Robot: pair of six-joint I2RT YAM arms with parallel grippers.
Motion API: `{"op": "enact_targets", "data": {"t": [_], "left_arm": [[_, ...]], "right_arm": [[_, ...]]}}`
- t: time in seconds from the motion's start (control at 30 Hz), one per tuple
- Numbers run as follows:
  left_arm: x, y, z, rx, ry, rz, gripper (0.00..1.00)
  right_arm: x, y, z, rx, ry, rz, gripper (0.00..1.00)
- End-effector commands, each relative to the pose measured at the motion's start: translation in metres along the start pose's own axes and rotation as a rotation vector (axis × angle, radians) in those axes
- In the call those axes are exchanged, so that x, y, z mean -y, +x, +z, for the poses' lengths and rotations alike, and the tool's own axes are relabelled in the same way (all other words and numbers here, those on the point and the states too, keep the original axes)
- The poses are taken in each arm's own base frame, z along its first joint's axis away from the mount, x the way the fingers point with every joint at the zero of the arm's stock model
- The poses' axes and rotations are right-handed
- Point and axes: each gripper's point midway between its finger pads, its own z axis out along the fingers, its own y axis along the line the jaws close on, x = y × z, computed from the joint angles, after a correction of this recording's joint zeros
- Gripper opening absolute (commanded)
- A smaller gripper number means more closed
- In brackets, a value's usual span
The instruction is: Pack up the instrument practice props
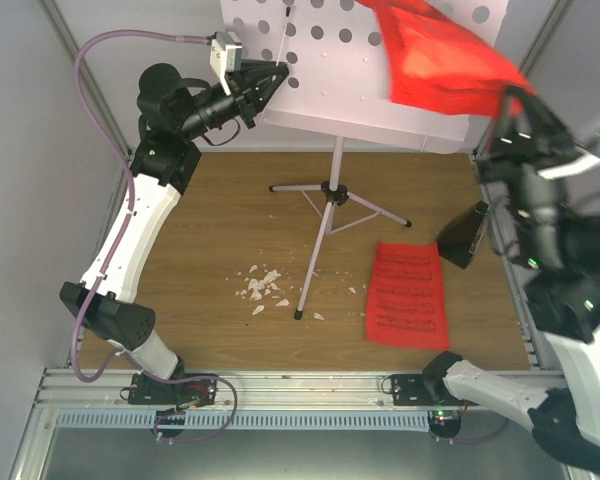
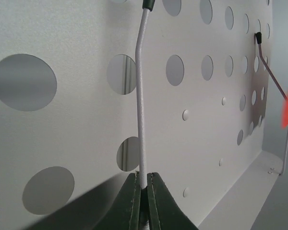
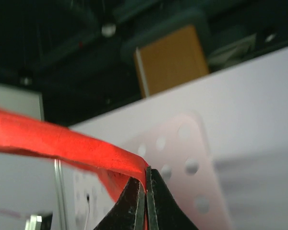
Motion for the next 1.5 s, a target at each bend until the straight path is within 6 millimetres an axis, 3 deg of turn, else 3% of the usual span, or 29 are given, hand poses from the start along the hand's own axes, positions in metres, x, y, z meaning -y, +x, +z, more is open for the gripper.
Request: {"op": "enact_targets", "data": {"t": [0.0, 0.13, 0.23, 0.37, 0.43, 0.53, 0.77, 0.9, 1.07, 1.2, 1.3, 1.47], "left_arm": [[0.004, -0.009, 0.004, 0.025, 0.019, -0.018, 0.04], [0.003, -0.011, 0.004, 0.031, 0.015, -0.018, 0.17], [0.003, -0.012, 0.001, 0.032, -0.002, -0.009, 0.40], [0.004, -0.018, -0.011, 0.050, -0.048, 0.020, 0.80], [0.004, -0.020, -0.020, 0.062, -0.071, 0.032, 0.92], [0.004, -0.020, -0.036, 0.065, -0.101, 0.035, 0.99], [0.025, -0.011, -0.071, 0.058, -0.140, 0.026, 0.99], [0.026, 0.017, -0.096, 0.017, -0.225, 0.003, 0.99], [-0.008, 0.081, -0.137, -0.110, -0.481, -0.047, 0.99], [-0.023, 0.124, -0.162, -0.234, -0.584, -0.071, 0.99], [-0.024, 0.140, -0.176, -0.269, -0.624, -0.055, 0.99], [-0.030, 0.146, -0.195, -0.253, -0.716, -0.012, 0.99]], "right_arm": [[0.015, -0.021, -0.018, 0.078, 0.064, -0.003, 0.00], [0.006, -0.029, -0.027, 0.069, -0.003, -0.007, 0.00], [-0.012, -0.027, -0.030, 0.025, -0.110, -0.017, 0.00], [-0.034, -0.022, -0.037, -0.031, -0.239, -0.019, 0.00], [-0.046, -0.016, -0.042, -0.064, -0.316, -0.016, 0.01], [-0.061, -0.009, -0.050, -0.105, -0.413, -0.023, 0.01], [-0.082, 0.027, -0.060, -0.233, -0.559, -0.048, 0.01], [-0.091, 0.079, -0.066, -0.396, -0.634, -0.043, 0.01], [-0.091, 0.193, -0.084, -0.754, -0.665, 0.012, 0.01], [-0.068, 0.282, -0.110, -1.014, -0.528, 0.083, 0.01], [-0.059, 0.332, -0.138, -1.175, -0.459, 0.170, 0.00], [-0.047, 0.397, -0.187, -1.435, -0.357, 0.278, 0.01]]}}
